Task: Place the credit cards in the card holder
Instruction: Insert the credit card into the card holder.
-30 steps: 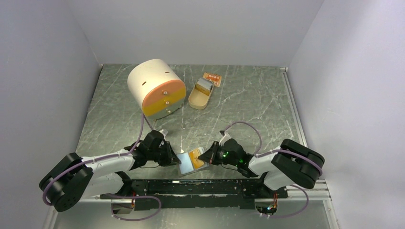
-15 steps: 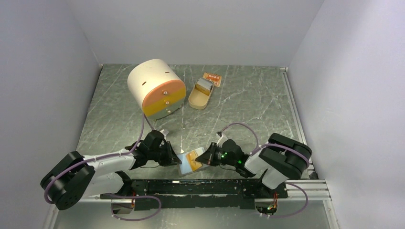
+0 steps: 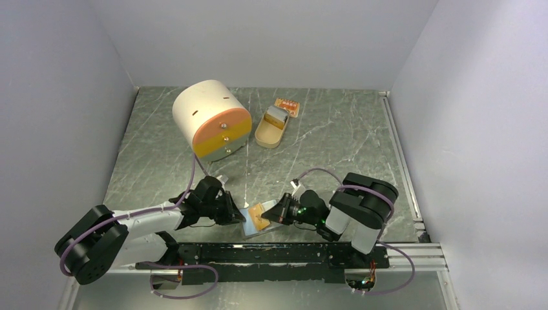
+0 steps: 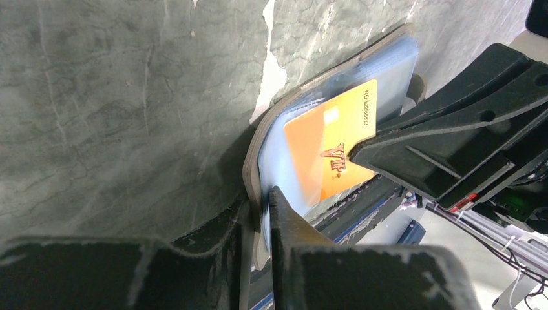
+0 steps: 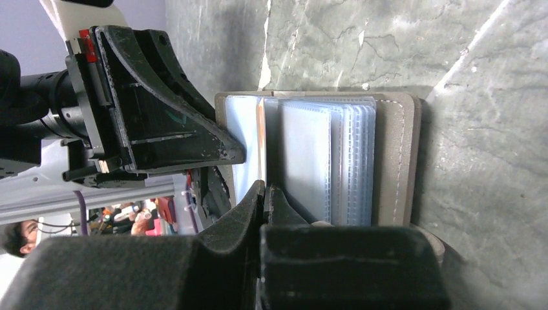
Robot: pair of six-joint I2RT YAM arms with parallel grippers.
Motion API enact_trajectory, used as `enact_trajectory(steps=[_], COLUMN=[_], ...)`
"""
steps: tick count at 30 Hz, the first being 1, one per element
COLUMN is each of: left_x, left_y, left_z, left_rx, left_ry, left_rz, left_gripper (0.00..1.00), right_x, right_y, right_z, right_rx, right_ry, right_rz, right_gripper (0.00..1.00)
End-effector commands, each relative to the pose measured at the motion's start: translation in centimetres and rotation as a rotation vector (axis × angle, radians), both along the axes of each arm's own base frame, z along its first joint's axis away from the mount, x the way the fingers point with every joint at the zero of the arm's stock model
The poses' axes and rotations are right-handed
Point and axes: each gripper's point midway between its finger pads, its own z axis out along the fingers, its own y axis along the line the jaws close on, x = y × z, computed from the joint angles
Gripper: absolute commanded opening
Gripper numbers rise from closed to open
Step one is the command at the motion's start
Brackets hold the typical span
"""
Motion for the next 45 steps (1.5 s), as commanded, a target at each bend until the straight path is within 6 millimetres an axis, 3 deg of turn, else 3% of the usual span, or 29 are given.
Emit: enact_trajectory(steps=[1, 6, 11, 14, 21, 32, 38, 45], left_x=[-0.2, -0.5, -0.7, -0.7, -0.5, -0.5, -0.5, -0.4], left_y=[-0.2, -0.4, -1.1, -1.4, -1.7, -2.0, -2.2, -2.2], left_z=[0.3, 0.3, 1.1, 1.3, 1.8, 2.2, 2.2, 2.2], left_rx=[-0.031, -0.048, -0.109, -0.126, -0.147, -0.172, -0.178, -0.181], left_ry=[-0.001, 0.009, 0.02, 0.022, 0.01, 0.004, 0.003, 0.003], left_rz=[-0.015, -0.017, -0.024, -0.029, -0.034, -0.04, -0.044, -0.048], left_gripper=[0.18, 0.18, 0.19, 0.21, 0.21, 0.21, 0.21, 0.2], right_x=[0.1, -0.3, -0.8, -0.4, 0.0, -1.4, -0.7, -0.2], right_y=[0.5, 0.3, 0.1, -1.3, -2.7, 0.2, -1.4, -1.7], right_z=[1.0, 0.8, -0.4, -2.8, -3.7, -2.3, -2.7, -1.9], right_rx=[0.075, 0.096, -0.001, -0.209, -0.41, -0.42, -0.525, -0.558], right_ry=[-0.006, 0.014, 0.009, 0.019, -0.012, -0.044, -0.069, -0.103], right_rz=[-0.015, -0.019, -0.009, -0.017, -0.003, 0.085, 0.061, 0.06], right_gripper=[0.0, 0.02, 0.26, 0.36, 0.43, 0.45, 0.51, 0.53])
